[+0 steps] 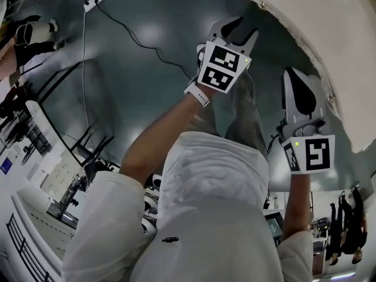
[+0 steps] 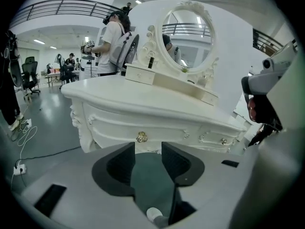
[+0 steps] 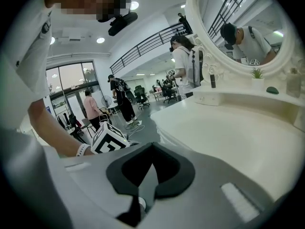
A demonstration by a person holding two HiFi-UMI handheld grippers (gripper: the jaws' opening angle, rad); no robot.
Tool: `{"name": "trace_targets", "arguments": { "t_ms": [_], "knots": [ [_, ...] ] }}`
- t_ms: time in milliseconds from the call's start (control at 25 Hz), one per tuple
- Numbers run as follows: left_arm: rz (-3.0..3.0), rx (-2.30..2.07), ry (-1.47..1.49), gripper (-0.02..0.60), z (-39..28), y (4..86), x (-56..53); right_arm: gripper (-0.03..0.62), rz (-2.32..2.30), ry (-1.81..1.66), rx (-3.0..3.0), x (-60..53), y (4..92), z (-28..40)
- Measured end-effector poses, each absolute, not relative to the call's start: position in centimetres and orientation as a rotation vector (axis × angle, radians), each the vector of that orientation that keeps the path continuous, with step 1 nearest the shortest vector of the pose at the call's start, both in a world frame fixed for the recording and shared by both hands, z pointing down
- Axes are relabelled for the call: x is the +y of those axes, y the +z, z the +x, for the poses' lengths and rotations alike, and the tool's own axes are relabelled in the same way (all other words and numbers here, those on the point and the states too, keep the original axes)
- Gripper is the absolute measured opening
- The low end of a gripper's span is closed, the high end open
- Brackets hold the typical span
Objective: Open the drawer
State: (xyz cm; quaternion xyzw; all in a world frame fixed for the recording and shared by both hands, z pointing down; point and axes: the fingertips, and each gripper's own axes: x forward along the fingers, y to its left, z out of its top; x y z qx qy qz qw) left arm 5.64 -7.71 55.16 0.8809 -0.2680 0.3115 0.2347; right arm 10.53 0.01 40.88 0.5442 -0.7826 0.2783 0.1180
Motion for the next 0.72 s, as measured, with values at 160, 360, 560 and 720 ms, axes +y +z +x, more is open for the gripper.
{"name": "trace_targets", "arguments": {
  "t_ms": [160, 360, 560, 720],
  "knots": [
    [2.444, -0.727, 0.872, 0.164, 6.3, 56.1, -8.4, 0.011, 1.599, 0.813, -2.277, 0.4, 41.4, 10.5],
    [2.457, -0.715, 0.896, 0.164, 7.3, 57.3, -8.6, 0.011, 1.637, 0.819, -2.256, 0.8, 41.4, 11.2],
    [2.457, -0.709, 0.943, 0.164, 8.3, 58.8, -9.0, 0.011, 1.655, 0.827, -2.242, 1.0, 41.8, 11.7],
    [2.451, -0.715, 0.943, 0.169, 9.2, 59.4, -9.1, 0.011, 1.672, 0.832, -2.231, 1.4, 41.9, 12.2]
  ]
}}
